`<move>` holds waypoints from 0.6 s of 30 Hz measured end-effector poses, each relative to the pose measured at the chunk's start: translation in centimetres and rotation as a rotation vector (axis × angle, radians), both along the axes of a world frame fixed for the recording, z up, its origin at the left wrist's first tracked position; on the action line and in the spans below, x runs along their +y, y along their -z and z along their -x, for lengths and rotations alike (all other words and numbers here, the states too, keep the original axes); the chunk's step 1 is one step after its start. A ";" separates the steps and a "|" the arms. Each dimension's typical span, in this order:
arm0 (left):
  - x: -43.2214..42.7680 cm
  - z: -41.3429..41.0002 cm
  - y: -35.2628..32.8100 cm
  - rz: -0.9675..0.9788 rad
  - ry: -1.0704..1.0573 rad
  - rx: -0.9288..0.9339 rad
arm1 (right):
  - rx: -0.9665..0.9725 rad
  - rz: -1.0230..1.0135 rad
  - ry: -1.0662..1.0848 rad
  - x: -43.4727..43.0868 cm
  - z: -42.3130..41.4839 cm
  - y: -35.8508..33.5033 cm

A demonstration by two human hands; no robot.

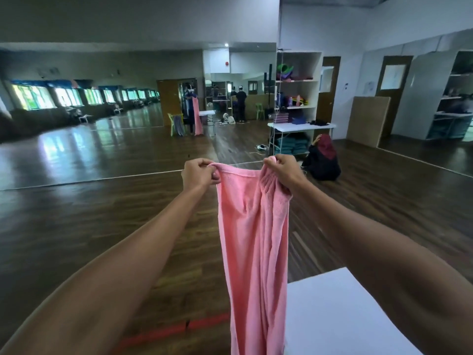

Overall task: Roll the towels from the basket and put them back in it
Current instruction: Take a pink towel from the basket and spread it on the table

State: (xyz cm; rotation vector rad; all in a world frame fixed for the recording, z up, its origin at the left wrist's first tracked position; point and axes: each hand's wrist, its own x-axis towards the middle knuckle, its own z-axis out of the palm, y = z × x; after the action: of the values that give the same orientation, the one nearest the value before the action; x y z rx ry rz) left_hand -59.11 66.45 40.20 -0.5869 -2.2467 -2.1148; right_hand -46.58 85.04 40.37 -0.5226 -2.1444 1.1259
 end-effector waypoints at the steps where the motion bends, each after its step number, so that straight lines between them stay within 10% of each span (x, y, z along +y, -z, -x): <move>1: 1.9 2.1 0.0 0.003 0.015 0.001 | 0.004 -0.016 0.026 2.1 2.0 0.0; 18: 19.0 15.0 20.5 0.381 -0.102 -0.150 | -0.483 -0.052 0.239 28.6 9.4 19.2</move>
State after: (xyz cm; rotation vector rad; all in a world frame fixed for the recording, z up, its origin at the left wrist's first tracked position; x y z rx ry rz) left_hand -74.11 85.40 19.67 -0.3138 -2.7219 -1.7468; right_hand -55.95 113.66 21.17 -1.0858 -2.4192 0.8699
